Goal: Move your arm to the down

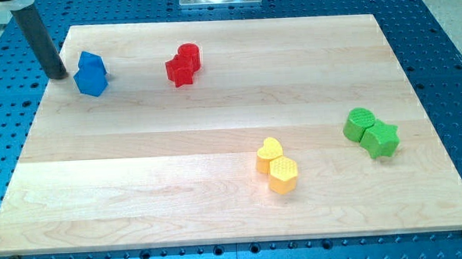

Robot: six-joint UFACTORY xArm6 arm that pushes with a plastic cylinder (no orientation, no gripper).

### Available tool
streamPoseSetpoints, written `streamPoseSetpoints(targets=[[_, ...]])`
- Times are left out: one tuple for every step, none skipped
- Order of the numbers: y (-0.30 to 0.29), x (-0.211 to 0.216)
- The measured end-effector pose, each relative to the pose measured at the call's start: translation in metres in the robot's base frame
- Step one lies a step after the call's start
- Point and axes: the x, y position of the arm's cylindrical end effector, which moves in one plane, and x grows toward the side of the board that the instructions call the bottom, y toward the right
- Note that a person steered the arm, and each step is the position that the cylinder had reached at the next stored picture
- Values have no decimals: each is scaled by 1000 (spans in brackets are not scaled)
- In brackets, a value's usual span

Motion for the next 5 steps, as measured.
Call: streamPoseSetpoints(targets=[[0, 0], [9, 0], [27, 46], [27, 117], [30, 128]])
